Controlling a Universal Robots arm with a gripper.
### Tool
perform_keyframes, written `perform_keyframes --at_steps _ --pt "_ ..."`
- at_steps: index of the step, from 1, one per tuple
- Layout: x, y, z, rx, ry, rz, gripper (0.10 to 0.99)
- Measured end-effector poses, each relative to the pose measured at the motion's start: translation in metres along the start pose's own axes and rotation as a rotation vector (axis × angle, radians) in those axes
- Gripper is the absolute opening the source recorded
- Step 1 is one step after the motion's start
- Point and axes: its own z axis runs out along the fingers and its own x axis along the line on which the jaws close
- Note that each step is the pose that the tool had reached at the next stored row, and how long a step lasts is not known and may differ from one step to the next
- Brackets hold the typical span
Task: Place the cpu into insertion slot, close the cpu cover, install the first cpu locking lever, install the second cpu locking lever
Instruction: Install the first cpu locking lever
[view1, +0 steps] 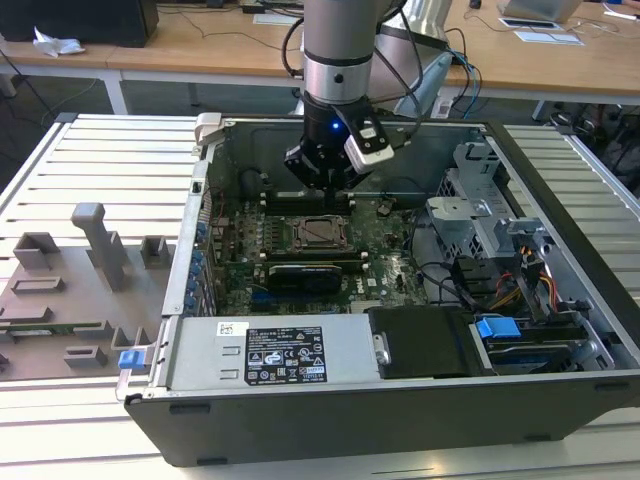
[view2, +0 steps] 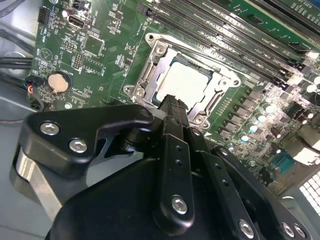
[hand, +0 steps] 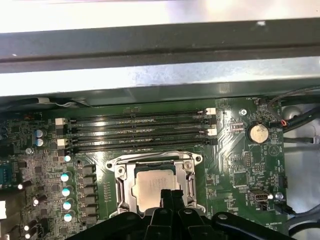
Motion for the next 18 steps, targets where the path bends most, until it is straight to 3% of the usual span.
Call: perform_keyframes --at_steps 6,12,18 --pt "-0.0003 0.0000 -0.0066 0.000 0.0001 0.000 0.106" --pt "-0.0012 0.0000 -0.0280 0.000 0.0000 0.000 0.106" --pt "-0.0014 0.0000 -0.0326 0.000 0.0000 0.000 0.106"
